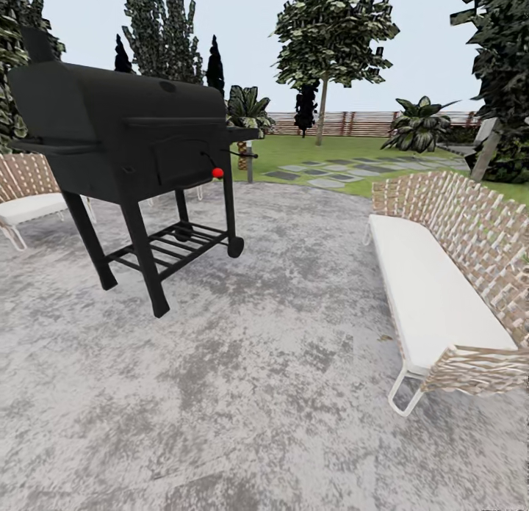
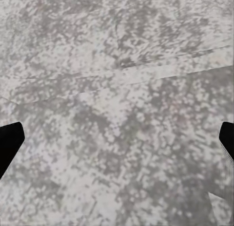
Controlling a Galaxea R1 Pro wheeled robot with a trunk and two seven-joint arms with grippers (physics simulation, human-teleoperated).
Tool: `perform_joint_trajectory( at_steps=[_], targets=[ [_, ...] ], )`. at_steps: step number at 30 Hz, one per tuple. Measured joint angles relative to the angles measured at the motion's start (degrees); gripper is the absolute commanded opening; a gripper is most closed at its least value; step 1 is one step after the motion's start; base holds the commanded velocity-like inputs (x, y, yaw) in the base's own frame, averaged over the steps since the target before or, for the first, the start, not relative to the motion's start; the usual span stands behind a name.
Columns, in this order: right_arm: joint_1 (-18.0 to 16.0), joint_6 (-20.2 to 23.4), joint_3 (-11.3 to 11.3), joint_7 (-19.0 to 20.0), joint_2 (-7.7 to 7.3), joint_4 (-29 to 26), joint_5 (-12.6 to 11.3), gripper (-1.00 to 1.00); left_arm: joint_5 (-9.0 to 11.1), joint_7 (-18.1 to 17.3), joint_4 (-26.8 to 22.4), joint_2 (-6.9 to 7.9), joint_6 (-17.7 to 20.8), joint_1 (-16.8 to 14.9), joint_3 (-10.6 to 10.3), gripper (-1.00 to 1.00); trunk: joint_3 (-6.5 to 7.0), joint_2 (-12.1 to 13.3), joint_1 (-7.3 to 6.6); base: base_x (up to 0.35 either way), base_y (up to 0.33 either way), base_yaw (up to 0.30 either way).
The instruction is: In the garden, pick up the pesticide atomizer on the floor and spray pesticide onto both trees until each tree trunk is fully covered.
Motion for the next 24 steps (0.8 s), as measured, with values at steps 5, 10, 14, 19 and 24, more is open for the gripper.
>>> perform_joint_trajectory(
  at_steps=[5, 10, 14, 19, 24],
  targets=[
    [0.0, 0.0, 0.0, 0.0, 0.0, 0.0, 0.0, 1.0, 0.02, 0.0, 0.0, 0.0, 0.0, 0.0, 0.0, 1.0, 0.0, 0.0, 0.0, 0.232, 0.24, -0.264],
    [0.0, 0.0, 0.0, 0.0, 0.0, 0.0, 0.0, 1.0, 0.0, 0.0, 0.0, 0.0, 0.0, 0.0, 0.0, 1.0, 0.0, 0.0, 0.0, 0.18, 0.198, -0.264],
    [0.0, 0.0, 0.0, 0.0, 0.0, 0.0, 0.0, 1.0, -0.01, 0.0, 0.0, 0.0, 0.0, 0.0, 0.0, 1.0, 0.0, 0.0, 0.0, 0.041, 0.044, -0.264],
    [0.0, 0.0, 0.0, 0.0, 0.0, 0.0, 0.0, 1.0, 0.0, 0.0, 0.0, 0.0, 0.0, 0.0, -0.03, 1.0, 0.0, 0.0, 0.0, 0.004, 0.004, -0.264],
    [0.0, 0.0, 0.0, 0.0, 0.0, 0.0, 0.0, 1.0, -0.01, 0.0, -0.02, -0.05, 0.0, 0.0, -0.06, 1.0, 0.0, 0.0, 0.0, 0.0, 0.0, -0.264]
  ],
)
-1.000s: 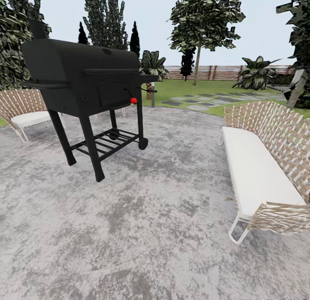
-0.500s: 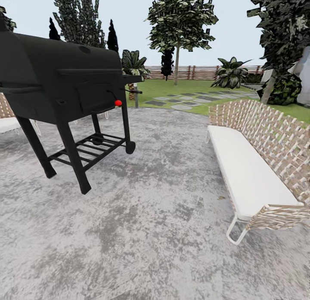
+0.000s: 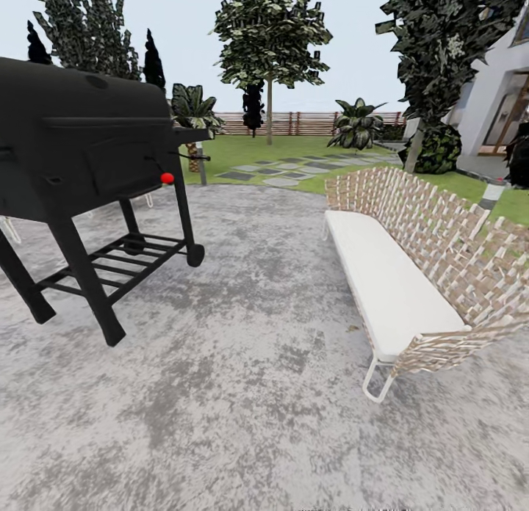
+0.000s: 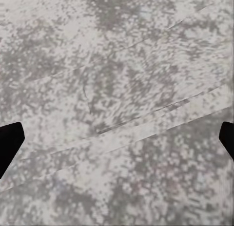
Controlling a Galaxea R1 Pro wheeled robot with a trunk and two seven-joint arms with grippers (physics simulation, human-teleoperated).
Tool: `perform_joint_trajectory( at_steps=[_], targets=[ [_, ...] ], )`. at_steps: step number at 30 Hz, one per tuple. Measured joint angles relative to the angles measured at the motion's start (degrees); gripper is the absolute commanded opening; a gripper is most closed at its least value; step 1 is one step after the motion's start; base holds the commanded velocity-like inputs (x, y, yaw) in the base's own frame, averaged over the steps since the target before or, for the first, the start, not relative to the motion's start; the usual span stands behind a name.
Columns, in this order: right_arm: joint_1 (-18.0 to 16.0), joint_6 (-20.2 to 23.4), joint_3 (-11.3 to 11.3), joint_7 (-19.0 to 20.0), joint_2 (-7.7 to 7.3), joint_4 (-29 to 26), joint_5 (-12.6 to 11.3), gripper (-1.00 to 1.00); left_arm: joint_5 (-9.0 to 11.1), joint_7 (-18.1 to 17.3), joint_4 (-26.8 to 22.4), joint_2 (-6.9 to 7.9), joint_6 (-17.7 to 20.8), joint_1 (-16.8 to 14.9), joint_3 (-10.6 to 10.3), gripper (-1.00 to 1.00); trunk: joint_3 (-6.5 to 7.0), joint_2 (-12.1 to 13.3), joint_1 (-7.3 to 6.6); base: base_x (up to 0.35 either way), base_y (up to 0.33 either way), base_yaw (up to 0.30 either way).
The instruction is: In the garden, pick up the pesticide atomizer on the floor and spray pesticide onto both trees until each tree trunk is fully covered.
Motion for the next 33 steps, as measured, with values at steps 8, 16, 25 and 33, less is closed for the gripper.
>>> perform_joint_trajectory(
  at_steps=[8, 16, 25, 33],
  targets=[
    [0.0, 0.0, 0.0, 0.0, 0.0, 0.0, 0.0, 1.0, 0.02, 0.0, 0.02, -0.01, 0.0, 0.0, 0.03, 1.0, 0.0, 0.0, 0.0, 0.045, 0.041, -0.248],
    [0.0, 0.0, 0.0, 0.07, 0.0, 0.0, 0.07, 1.0, 0.0, 0.0, 0.02, 0.02, 0.0, 0.0, 0.03, 1.0, 0.0, 0.0, 0.0, 0.229, 0.211, -0.027],
    [0.0, 0.0, 0.0, 0.02, 0.0, -0.08, 0.17, 1.0, 0.0, 0.02, -0.03, 0.08, 0.04, 0.0, 0.06, 1.0, 0.0, 0.0, 0.0, 0.319, 0.07, -0.001],
    [0.0, -0.07, 0.0, 0.0, 0.0, 0.0, 0.17, 1.0, 0.0, 0.09, -0.02, 0.14, 0.09, 0.0, 0.06, 1.0, 0.0, 0.0, 0.0, 0.339, 0.05, 0.0]
  ],
)
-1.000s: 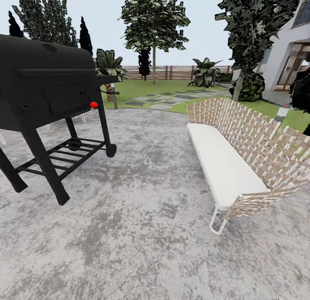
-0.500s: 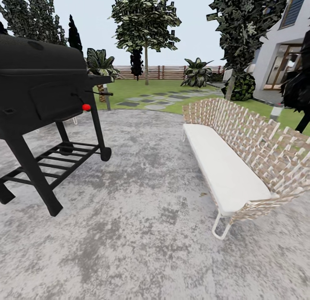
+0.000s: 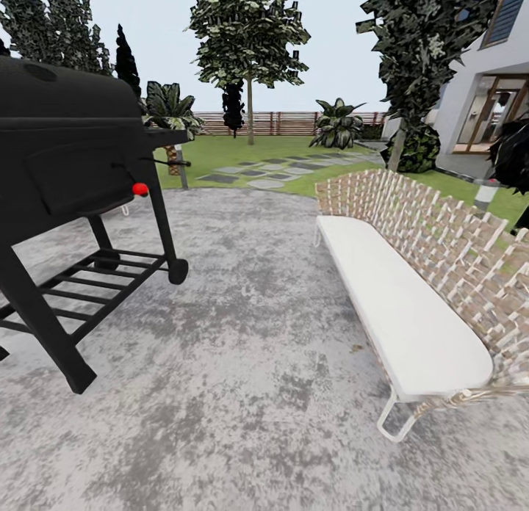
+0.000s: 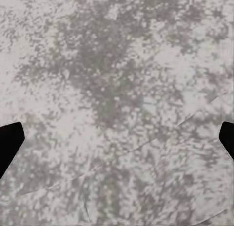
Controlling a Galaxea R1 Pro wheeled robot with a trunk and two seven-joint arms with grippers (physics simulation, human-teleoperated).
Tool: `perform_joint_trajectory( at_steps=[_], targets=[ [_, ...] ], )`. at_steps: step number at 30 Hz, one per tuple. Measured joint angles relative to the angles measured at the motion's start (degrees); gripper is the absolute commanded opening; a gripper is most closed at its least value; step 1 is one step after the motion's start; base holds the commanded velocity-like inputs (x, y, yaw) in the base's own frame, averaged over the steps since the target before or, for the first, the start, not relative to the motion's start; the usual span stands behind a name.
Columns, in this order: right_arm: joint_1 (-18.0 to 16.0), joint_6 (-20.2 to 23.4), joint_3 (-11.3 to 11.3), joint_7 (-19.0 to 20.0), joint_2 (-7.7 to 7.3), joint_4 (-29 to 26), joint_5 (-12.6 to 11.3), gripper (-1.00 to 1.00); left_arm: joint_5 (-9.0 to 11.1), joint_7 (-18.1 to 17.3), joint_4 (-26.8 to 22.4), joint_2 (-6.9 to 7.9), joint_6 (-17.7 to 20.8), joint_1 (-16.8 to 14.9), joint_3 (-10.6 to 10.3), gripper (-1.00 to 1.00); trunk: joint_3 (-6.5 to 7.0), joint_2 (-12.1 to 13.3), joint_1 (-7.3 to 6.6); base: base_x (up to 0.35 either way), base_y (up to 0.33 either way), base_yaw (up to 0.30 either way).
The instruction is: In the garden, pick up the pesticide atomizer on the floor and spray pesticide onto both trees until each tree trunk is fully covered.
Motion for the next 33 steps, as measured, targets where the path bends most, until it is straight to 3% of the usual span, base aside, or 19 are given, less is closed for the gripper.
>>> perform_joint_trajectory(
  at_steps=[8, 19, 33],
  targets=[
    [0.0, -0.02, 0.0, -0.05, 0.0, -0.01, -0.01, 1.0, 0.0, 0.0, 0.02, 0.0, 0.0, 0.0, 0.0, 1.0, 0.0, 0.0, 0.0, 0.307, 0.191, -0.029],
    [0.0, -0.02, 0.0, -0.09, 0.0, 0.01, -0.01, 1.0, 0.0, 0.0, 0.02, 0.0, 0.0, 0.0, 0.0, 1.0, 0.0, 0.0, 0.0, 0.295, 0.196, -0.241],
    [0.0, -0.02, 0.0, -0.09, 0.0, 0.0, -0.02, 1.0, 0.0, 0.08, -0.01, 0.07, 0.0, 0.0, 0.0, 1.0, 0.0, 0.0, 0.0, 0.32, 0.069, -0.016]
  ],
)
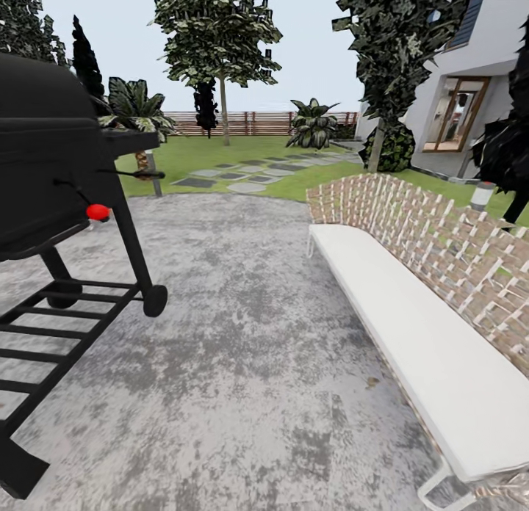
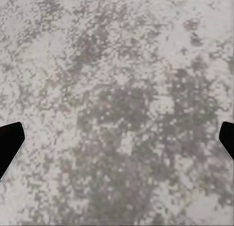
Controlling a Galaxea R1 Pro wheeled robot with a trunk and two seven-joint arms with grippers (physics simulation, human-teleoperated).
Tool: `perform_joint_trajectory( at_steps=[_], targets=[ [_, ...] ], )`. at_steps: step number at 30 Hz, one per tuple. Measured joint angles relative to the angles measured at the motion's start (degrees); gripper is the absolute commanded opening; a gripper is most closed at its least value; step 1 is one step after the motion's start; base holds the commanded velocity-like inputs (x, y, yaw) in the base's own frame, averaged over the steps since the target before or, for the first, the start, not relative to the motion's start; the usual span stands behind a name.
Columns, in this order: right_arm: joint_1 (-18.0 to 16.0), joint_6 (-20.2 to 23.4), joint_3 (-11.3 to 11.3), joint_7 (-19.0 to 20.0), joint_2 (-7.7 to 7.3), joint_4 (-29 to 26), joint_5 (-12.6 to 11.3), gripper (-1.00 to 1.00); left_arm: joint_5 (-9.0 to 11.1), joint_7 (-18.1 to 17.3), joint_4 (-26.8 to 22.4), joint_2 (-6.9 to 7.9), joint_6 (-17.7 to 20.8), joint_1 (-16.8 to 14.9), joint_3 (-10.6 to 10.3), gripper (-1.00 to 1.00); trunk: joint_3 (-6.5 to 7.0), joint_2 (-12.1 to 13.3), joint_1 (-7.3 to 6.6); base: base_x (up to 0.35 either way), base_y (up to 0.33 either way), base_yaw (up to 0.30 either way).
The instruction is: In the garden, pick up the pesticide atomizer on the floor and spray pesticide onto both trees until each tree trunk is fully covered.
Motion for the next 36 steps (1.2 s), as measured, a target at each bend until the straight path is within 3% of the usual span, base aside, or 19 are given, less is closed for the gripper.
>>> perform_joint_trajectory(
  at_steps=[36],
  targets=[
    [0.0, 0.0, 0.0, 0.0, 0.0, 0.0, -0.03, 1.0, 0.0, 0.15, -0.04, 0.02, 0.0, 0.0, 0.0, 1.0, 0.0, 0.0, 0.0, 0.338, 0.0, 0.0]
  ],
)
